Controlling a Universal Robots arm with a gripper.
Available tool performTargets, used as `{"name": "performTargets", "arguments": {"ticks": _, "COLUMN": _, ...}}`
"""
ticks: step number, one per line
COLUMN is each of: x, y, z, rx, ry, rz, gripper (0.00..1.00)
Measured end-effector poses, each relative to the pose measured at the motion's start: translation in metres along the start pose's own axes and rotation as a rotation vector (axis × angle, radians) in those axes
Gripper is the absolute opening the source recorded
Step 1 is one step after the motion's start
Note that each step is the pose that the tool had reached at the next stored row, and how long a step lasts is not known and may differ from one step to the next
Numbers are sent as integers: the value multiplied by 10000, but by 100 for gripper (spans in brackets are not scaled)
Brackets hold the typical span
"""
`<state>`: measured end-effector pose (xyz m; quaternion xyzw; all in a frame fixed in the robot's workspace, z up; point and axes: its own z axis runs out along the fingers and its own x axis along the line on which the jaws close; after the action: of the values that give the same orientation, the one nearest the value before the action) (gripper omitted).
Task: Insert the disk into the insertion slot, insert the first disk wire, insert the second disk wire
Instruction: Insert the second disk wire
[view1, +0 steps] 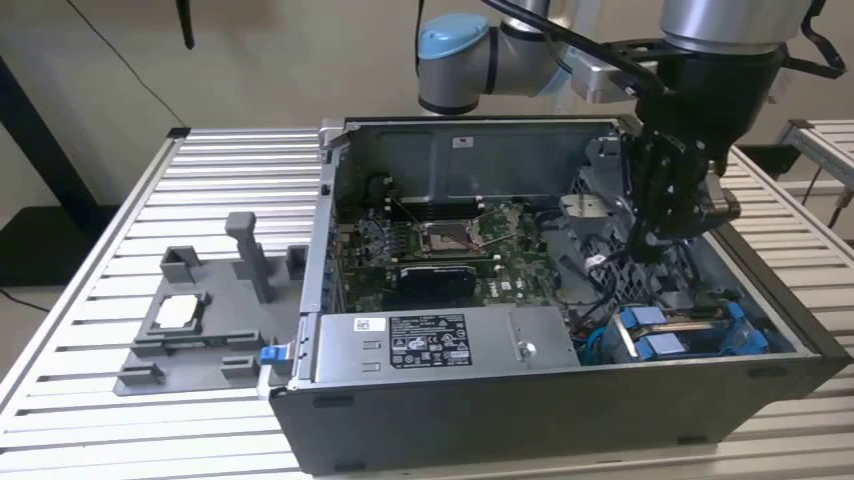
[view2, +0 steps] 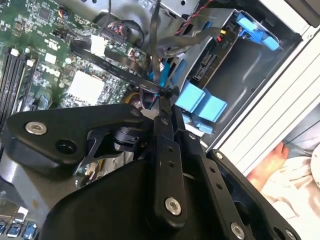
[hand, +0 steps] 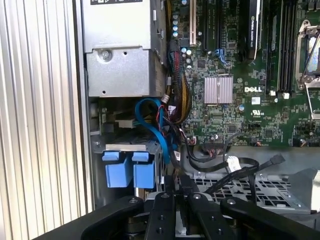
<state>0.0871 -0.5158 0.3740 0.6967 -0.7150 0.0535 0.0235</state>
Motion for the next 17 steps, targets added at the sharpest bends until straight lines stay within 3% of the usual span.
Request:
{"name": "performTargets", "arguments": {"ticks": 4, "x": 100, "y": -39, "z": 24, "rx": -139, "ry": -56, "rz": -13, "gripper": 16}}
{"name": "performTargets", "arguments": {"ticks": 12, "x": 280, "y": -112, "z": 76, "rx": -349, "ry": -272, "rz": -27, "gripper": 16}}
{"name": "performTargets", "arguments": {"ticks": 17, "x": 288, "y": -127, "z": 79, "rx": -371, "ry": -278, "rz": -28, "gripper": 16}}
